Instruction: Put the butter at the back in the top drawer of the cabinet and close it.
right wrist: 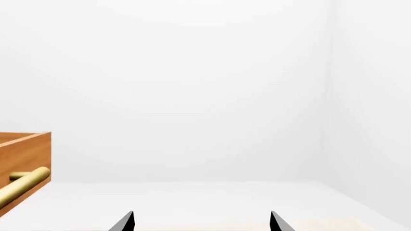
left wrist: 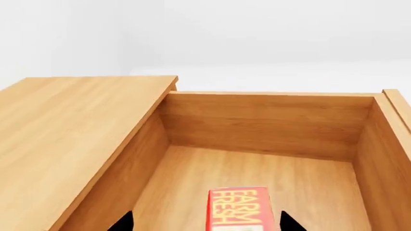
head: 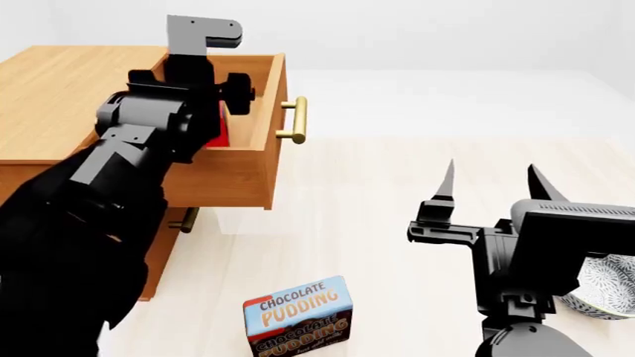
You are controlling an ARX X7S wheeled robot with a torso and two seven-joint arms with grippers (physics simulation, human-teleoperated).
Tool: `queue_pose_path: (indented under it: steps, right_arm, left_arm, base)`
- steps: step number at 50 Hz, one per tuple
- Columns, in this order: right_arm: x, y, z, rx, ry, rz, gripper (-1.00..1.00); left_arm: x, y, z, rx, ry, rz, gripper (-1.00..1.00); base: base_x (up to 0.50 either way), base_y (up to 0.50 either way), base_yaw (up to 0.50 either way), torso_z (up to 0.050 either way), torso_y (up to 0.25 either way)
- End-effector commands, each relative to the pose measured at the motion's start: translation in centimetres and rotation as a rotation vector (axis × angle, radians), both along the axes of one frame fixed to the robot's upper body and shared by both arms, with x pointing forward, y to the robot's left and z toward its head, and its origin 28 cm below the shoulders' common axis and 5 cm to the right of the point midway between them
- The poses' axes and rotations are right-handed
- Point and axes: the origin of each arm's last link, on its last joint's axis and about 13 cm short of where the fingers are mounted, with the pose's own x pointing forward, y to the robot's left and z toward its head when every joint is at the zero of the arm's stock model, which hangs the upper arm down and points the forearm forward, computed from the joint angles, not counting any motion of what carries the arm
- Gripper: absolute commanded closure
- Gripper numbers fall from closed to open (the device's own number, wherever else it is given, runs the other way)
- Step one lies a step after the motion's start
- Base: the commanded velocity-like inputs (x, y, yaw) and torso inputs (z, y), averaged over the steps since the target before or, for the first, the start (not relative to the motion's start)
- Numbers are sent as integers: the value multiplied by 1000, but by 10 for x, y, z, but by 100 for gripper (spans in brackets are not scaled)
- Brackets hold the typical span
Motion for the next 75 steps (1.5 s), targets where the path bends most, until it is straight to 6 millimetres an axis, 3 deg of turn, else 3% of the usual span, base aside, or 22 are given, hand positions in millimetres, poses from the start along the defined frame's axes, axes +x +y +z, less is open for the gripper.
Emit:
queue_pose_path:
  steps: [1,14,23,33,43,56,68,75]
  right_arm:
    - [1,1,-1,1,3,3,-100]
    - [3,1,-3,4,6,5,-100]
    - [3,1,-3,4,7,8,-100]
    - [1,1,0,5,2,9,-100]
    - [-1,0,1,8,-2,12,-100]
    - [-4,-1,0,14,0,17,-100]
    - [-5,-1,-1,14,3,19,-100]
    - [-7,1,-1,11,4,25,-100]
  left_arm:
    - [1,0,16,-4,-90,12,-100]
    - [-23,-7,45,-62,-284,-68,-100]
    - [-39,-17,45,-42,-349,-180,-100]
    - [-56,-44,37,-23,-409,-372,-100]
    - [-83,-81,12,13,-421,-560,-100]
    - [-124,-119,-45,69,-408,-808,-100]
    - [-140,-130,-68,42,-382,-893,-100]
    - [-138,-132,-80,12,-352,-906,-100]
  base:
    - [0,0,0,0,0]
    - [0,0,0,0,0]
    - [0,0,0,0,0]
    - [0,0,0,0,0]
    - [0,0,0,0,0]
    - [0,0,0,0,0]
    - [0,0,0,0,0]
    - [0,0,0,0,0]
